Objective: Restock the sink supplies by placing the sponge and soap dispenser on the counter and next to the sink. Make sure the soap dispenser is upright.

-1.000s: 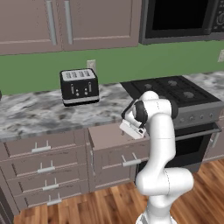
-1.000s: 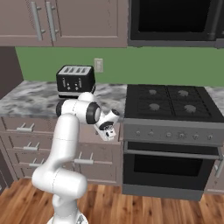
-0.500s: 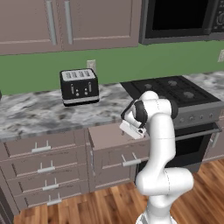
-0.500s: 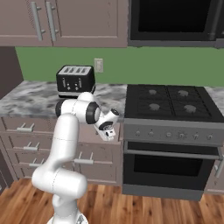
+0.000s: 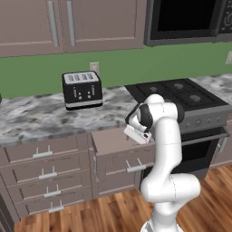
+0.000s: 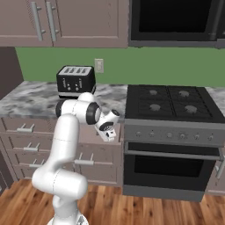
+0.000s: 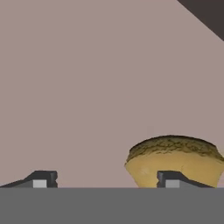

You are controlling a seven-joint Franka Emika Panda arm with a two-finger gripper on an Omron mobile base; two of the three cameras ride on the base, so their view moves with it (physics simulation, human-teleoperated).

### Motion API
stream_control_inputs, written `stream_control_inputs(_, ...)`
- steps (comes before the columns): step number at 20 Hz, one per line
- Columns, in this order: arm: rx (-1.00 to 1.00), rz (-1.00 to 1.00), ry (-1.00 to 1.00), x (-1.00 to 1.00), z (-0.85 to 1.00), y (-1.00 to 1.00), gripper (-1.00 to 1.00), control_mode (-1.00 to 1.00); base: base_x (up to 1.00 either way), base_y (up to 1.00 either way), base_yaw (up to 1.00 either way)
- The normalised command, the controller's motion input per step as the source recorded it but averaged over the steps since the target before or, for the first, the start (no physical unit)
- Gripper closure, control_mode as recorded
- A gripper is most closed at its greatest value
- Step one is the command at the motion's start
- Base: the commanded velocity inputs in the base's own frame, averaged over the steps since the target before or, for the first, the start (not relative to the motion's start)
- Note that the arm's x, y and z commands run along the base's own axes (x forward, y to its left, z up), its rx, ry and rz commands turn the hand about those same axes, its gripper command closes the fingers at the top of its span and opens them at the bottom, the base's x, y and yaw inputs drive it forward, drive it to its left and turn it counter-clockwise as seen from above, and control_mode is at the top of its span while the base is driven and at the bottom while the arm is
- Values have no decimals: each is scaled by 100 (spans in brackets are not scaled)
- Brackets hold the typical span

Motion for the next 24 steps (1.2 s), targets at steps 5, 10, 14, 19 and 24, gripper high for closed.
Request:
stream_control_inputs(5, -8, -12, 3, -36, -2, -4, -100, -100, 0, 0, 0)
stream_control_inputs(10, -24, -3, 10, -1, 0, 0, -100, -100, 0, 0, 0)
stream_control_inputs(14, -20, 9, 0, 0, 0, -1, -100, -100, 0, 0, 0)
stream_control_inputs(19, -4, 21, -1, -29, 0, -37, -100, -100, 0, 0, 0)
stream_control_inputs(24, 0, 25, 0, -44, -1, -31, -100, -100, 0, 0, 0)
